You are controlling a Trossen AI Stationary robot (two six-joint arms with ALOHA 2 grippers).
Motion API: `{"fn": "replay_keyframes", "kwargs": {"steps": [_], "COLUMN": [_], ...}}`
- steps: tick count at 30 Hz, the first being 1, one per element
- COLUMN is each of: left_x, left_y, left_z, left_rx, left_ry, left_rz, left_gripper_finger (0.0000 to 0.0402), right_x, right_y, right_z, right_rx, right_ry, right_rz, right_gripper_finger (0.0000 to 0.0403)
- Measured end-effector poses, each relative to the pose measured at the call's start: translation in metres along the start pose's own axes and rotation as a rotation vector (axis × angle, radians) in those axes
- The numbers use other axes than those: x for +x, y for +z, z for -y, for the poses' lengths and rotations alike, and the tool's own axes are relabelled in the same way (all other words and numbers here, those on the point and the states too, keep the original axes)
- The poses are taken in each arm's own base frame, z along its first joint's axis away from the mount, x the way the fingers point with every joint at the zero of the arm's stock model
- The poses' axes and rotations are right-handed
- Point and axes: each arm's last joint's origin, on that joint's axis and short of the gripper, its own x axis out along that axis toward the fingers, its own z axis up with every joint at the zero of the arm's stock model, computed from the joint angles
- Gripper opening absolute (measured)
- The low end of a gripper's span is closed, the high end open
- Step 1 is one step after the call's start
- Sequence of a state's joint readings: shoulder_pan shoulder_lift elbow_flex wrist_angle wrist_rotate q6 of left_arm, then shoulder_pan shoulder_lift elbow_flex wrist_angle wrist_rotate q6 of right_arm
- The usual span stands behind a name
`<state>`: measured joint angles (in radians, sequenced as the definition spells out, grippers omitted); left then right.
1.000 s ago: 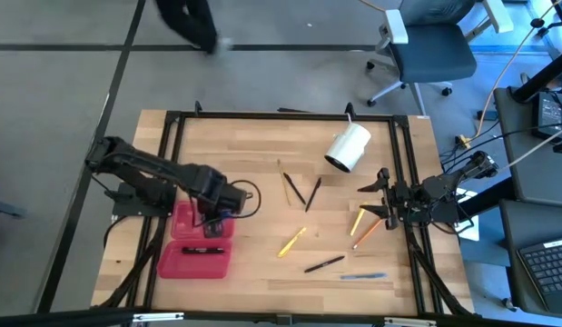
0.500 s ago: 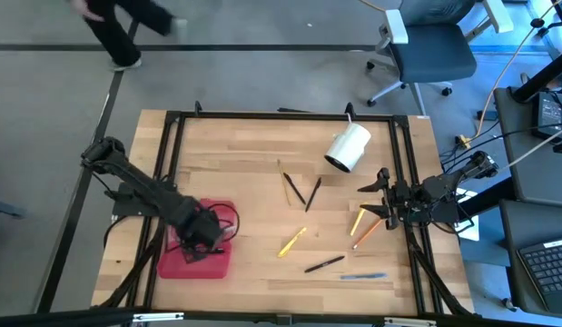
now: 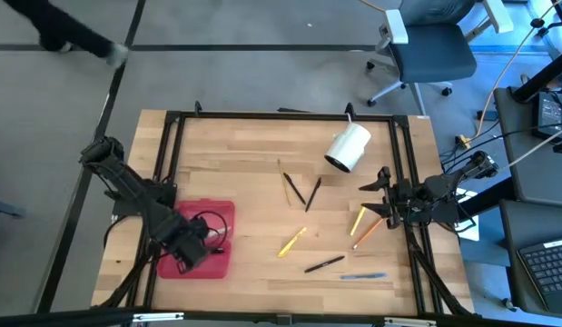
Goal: Pick & place school supplies into a supply box
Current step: Put the blue scissors into the red supply box
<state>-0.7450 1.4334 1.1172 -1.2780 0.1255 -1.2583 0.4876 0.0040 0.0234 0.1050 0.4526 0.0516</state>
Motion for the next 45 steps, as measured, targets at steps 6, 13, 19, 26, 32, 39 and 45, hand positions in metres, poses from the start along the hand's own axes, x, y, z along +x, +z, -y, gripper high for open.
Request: {"fn": "replay_keyframes", "kwargs": {"steps": [6,13,19,26,32,39,45], "left_x": [0.006,0.019,0.029,0.039,0.061,0.090,0.099], "left_y": [-0.002,-0.005,-0.005,-0.004,-0.005,-0.005,-0.005], "left_z": [0.010,0.021,0.030,0.042,0.056,0.072,0.072], "left_rx": [0.001,0.023,0.032,0.047,0.077,0.131,0.161], "left_ry": [-0.020,0.001,0.002,-0.027,-0.006,0.009,0.054], "left_rz": [0.037,0.002,-0.034,-0.027,-0.071,-0.090,-0.124], "left_gripper_finger": [0.0075,0.0077,0.0076,0.0075,0.0077,0.0075,0.0078], "right_x": [0.000,0.000,0.000,0.000,0.000,0.000,0.000], "right_y": [0.000,0.000,0.000,0.000,0.000,0.000,0.000], "right_z": [0.000,0.000,0.000,0.000,0.000,0.000,0.000], "right_rx": [-0.001,-0.002,-0.002,-0.002,-0.003,-0.002,0.000], "right_ry": [0.000,0.000,0.000,0.000,0.000,0.000,0.000], "right_rz": [0.004,0.003,0.003,0.003,0.003,0.003,0.003], "right_gripper_finger": [0.0242,0.0242,0.0242,0.0242,0.0242,0.0242,0.0242]}}
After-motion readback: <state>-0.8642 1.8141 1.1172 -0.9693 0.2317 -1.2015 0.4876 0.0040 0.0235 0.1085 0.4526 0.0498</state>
